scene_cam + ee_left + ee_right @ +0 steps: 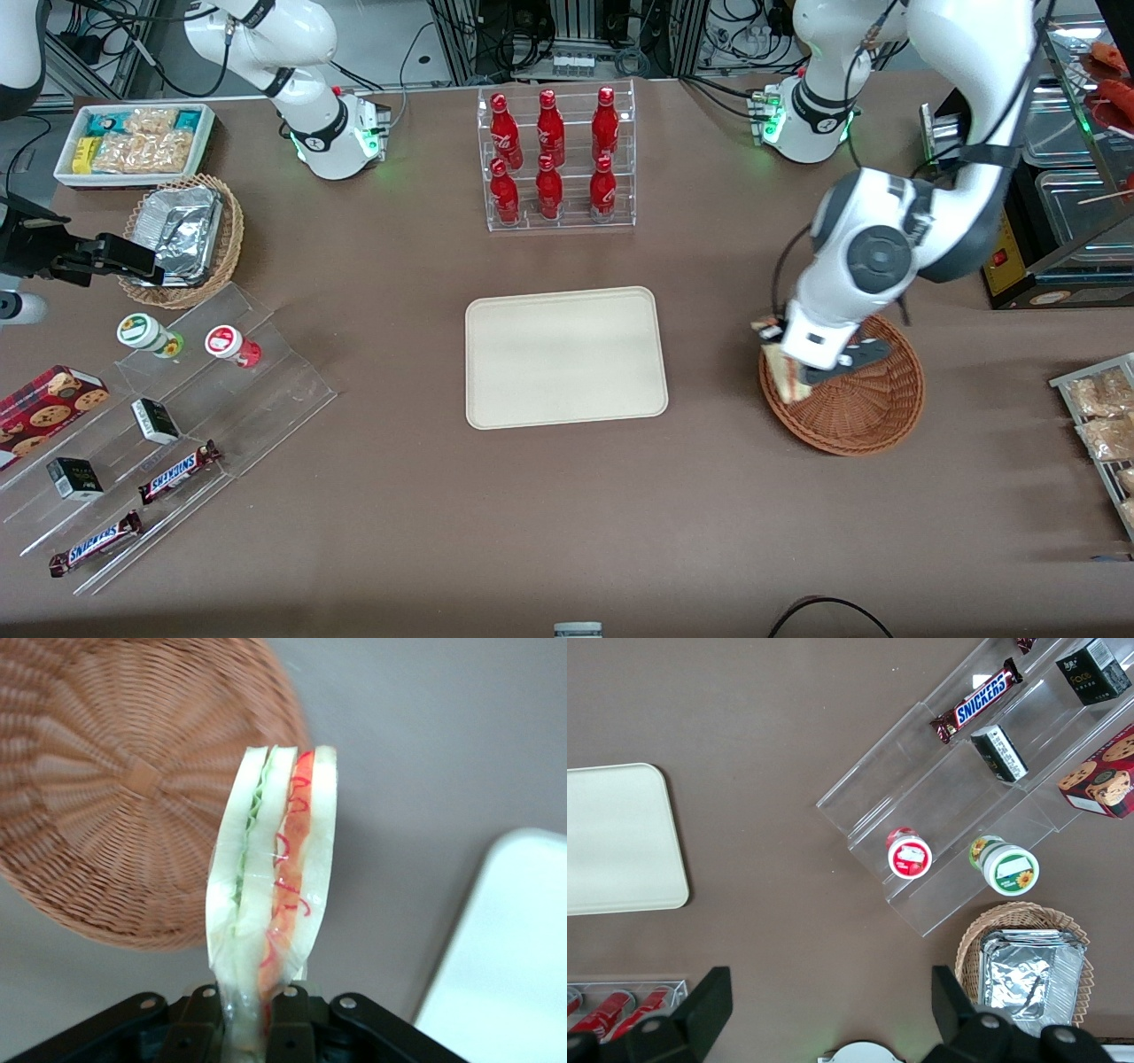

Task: Place sandwich from basket to tray
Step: 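Lift the sandwich and carry it over the cream tray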

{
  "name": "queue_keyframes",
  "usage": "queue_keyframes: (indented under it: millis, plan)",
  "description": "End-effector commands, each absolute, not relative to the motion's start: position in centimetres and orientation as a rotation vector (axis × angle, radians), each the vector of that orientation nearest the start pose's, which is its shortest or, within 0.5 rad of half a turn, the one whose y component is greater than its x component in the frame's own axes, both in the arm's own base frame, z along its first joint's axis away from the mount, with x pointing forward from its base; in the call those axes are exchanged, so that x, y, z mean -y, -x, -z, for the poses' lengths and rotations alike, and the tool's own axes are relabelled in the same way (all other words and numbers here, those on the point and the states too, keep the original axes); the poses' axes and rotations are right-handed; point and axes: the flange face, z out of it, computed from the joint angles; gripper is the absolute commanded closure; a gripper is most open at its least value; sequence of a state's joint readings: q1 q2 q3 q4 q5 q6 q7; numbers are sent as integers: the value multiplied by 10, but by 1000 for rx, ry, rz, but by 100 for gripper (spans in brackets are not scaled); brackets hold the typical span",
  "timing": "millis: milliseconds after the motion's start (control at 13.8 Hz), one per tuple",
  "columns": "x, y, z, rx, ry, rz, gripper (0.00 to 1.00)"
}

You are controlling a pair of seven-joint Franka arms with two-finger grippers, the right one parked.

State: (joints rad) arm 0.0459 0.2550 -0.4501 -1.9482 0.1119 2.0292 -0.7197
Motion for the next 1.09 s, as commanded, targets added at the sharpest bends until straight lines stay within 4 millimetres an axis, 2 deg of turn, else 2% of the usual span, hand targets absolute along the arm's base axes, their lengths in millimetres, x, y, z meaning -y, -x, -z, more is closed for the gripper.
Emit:
queue_keyframes:
  millis: [0, 145, 362, 435, 580, 797, 1014]
  plan:
    - [273, -531, -352, 213, 3068, -240, 100]
    - [319, -516, -343, 115, 3086, -258, 100]
    - [385, -504, -328, 171, 3103, -301, 100]
    - [402, -501, -328, 176, 3110, -301, 100]
    - [427, -499, -319, 198, 3125, -316, 100]
    - [479, -499, -297, 264, 3147, -353, 100]
    - [504, -497, -287, 302, 3169, -359, 100]
